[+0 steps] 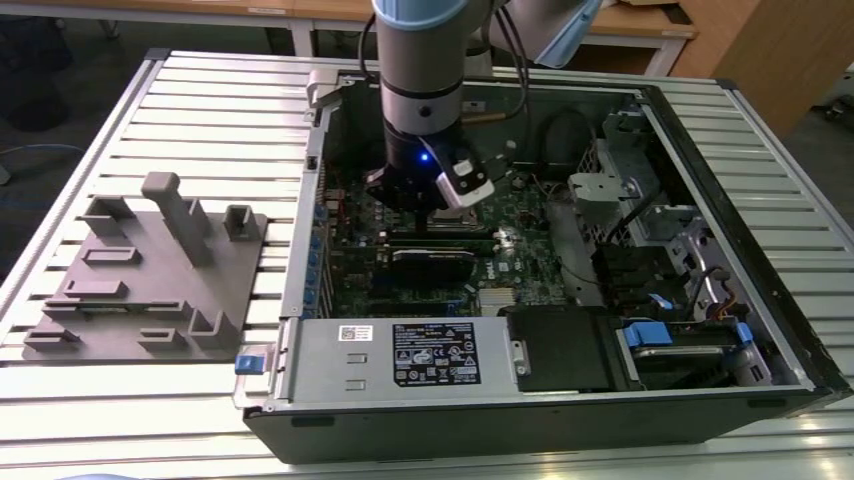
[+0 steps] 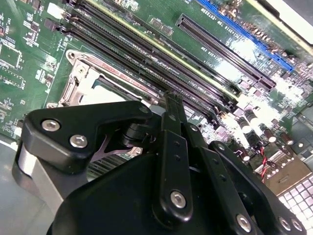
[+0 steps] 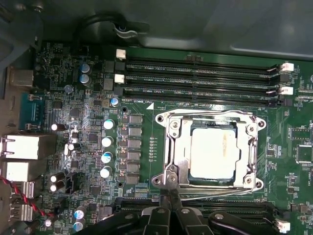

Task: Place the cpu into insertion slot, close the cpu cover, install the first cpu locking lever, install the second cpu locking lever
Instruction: 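Install the second cpu locking lever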

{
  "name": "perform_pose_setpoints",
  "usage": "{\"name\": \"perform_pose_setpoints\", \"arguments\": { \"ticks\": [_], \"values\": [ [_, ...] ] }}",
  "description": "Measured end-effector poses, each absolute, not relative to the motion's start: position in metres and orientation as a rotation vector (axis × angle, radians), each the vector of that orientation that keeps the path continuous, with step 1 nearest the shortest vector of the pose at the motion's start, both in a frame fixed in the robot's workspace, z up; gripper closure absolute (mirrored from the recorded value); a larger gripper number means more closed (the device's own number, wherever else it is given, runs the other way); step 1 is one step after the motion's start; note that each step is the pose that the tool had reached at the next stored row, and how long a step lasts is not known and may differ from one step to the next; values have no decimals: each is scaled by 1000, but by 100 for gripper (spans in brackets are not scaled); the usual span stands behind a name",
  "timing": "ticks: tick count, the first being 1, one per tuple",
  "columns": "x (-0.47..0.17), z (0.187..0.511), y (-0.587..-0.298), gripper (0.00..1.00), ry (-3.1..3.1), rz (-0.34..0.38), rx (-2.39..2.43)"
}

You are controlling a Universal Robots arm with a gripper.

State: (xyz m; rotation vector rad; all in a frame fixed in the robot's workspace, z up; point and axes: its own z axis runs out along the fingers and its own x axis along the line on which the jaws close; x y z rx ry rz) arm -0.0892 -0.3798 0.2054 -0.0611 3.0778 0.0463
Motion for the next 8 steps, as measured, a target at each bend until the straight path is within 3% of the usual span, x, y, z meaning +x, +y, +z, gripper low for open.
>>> {"name": "perform_pose_setpoints", "arguments": {
  "ticks": [8],
  "values": [
    [-90, 203, -381, 89, 3077, 63, -61]
  ]
}}
